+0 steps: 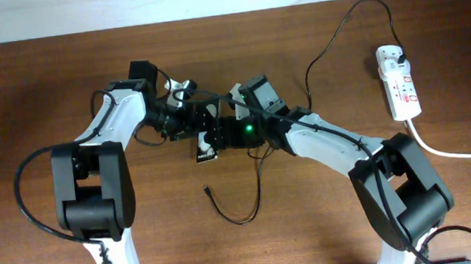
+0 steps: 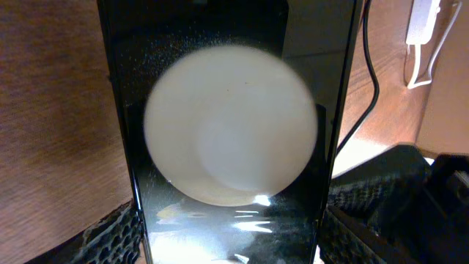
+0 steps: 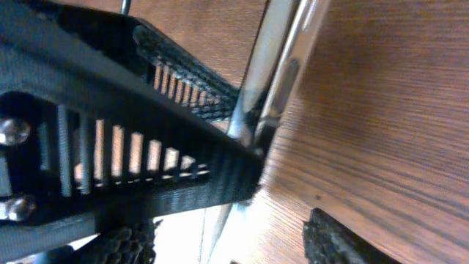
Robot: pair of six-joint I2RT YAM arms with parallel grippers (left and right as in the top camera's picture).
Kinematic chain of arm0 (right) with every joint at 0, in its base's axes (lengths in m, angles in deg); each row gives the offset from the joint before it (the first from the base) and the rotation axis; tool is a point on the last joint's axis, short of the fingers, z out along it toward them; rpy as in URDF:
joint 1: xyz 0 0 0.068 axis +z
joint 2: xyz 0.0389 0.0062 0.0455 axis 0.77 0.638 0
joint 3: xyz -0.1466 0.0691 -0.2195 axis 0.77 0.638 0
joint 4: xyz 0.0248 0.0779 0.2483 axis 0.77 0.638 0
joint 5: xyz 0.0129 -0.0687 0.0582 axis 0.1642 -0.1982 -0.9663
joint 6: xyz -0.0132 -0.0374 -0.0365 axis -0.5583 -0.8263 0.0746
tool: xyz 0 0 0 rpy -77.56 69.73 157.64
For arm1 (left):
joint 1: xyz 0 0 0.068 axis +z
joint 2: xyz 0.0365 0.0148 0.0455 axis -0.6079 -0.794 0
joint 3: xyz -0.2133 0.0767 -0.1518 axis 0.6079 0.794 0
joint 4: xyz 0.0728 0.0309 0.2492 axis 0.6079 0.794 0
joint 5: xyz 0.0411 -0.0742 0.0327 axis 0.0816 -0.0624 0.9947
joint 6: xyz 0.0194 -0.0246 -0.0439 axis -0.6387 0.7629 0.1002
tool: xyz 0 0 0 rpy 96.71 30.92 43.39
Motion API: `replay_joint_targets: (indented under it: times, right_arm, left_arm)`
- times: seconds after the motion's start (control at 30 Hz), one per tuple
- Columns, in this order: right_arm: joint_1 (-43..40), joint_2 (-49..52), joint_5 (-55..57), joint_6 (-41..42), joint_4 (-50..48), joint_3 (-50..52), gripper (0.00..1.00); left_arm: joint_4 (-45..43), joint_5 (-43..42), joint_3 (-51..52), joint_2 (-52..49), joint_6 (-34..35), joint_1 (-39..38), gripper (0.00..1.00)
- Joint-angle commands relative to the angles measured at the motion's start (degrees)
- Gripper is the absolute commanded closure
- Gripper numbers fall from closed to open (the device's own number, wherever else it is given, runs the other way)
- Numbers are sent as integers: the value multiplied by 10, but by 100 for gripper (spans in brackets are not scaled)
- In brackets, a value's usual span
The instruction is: Plug charger to phone and switch on socket
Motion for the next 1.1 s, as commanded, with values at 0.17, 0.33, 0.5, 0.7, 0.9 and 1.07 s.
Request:
replay_joint_targets:
  times: [0.17, 0.33, 0.5, 0.7, 0.9, 1.07]
  right_arm:
    - [28, 8, 61, 29, -21, -7, 46]
    - [28, 13, 69, 51, -35, -7, 54]
    - [29, 26, 69, 56, -42, -7, 69]
    - [36, 26, 69, 56, -47, -7, 74]
    - [37, 26, 69, 56, -46, -7, 91]
    - [32, 25, 51, 55, -45, -7, 96]
  left_arm:
    - [3, -24, -1, 26, -14, -2, 31]
    - [3, -26, -1, 26, -14, -2, 31]
    - [3, -26, -1, 26, -14, -2, 30]
    - [3, -26, -1, 26, -14, -2, 30]
    - [3, -26, -1, 26, -14, -2, 29]
    - [6, -26, -1, 26, -14, -2, 25]
